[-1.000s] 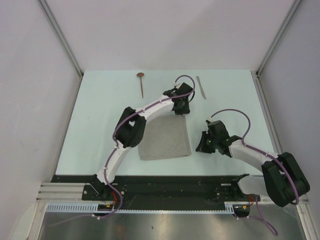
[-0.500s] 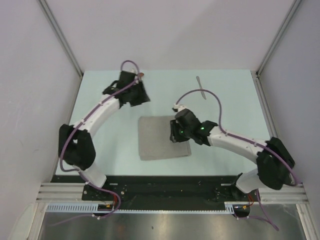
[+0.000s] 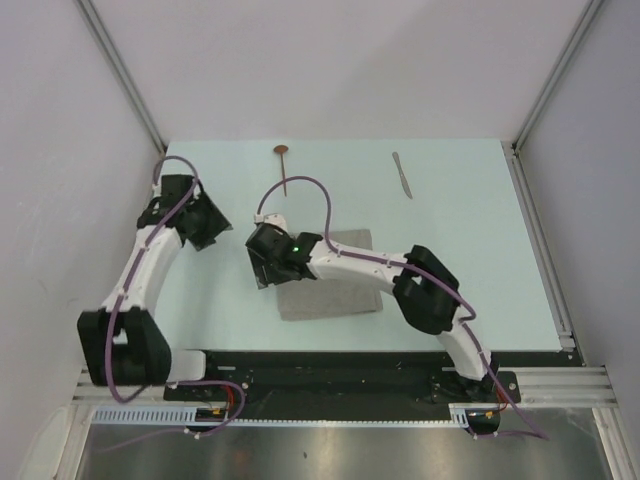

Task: Fold the napkin into a case and place the utensils inside
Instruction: Pick up the lower triangle-folded napkin from the center of the board.

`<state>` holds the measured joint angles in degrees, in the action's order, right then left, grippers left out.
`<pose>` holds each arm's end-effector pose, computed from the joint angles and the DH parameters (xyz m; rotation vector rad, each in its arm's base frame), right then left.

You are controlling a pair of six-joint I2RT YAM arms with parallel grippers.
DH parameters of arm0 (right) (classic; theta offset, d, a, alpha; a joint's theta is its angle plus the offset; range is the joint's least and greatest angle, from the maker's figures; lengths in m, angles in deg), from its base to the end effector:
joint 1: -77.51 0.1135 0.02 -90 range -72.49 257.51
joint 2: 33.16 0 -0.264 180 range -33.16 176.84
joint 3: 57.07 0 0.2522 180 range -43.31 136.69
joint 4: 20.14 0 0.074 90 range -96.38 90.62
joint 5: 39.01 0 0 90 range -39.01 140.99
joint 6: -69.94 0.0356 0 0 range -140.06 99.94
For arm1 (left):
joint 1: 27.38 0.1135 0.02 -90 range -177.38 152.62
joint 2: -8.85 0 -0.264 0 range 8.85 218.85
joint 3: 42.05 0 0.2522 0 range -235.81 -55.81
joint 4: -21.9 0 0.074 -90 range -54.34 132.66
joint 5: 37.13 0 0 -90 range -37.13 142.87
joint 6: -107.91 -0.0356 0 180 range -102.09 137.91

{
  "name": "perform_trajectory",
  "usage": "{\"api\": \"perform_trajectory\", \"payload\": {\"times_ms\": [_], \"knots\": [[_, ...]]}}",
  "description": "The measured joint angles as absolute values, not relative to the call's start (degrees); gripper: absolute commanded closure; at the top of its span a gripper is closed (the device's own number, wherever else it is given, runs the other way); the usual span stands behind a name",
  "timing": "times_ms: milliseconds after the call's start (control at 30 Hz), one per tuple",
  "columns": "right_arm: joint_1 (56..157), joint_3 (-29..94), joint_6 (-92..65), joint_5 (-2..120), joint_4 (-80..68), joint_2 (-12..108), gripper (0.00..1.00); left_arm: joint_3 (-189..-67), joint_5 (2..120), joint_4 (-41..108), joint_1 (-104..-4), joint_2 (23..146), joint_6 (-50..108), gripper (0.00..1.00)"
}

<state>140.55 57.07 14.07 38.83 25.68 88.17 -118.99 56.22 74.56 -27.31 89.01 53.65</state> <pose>0.2211 0.4182 0.2205 -0.5428 2.4659 0.4552 0.2881 -0.0017 0.2688 -0.7695 2.4568 -0.3136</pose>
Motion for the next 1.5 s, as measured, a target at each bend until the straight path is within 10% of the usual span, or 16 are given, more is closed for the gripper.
{"api": "perform_trajectory", "payload": {"times_ms": [867,1133,1500], "knots": [[141.47,78.42,20.27,30.59,43.58,106.6,0.56,-110.18,56.5,73.55,-25.71,75.59,59.51,0.4],[141.49,78.29,20.86,28.6,44.71,106.77,0.99,-110.18,56.46,73.55,-25.71,75.59,59.53,0.37],[140.01,62.64,17.3,33.01,32.01,98.01,1.0,-106.71,62.27,69.31,-25.76,78.41,57.54,0.3]]}}
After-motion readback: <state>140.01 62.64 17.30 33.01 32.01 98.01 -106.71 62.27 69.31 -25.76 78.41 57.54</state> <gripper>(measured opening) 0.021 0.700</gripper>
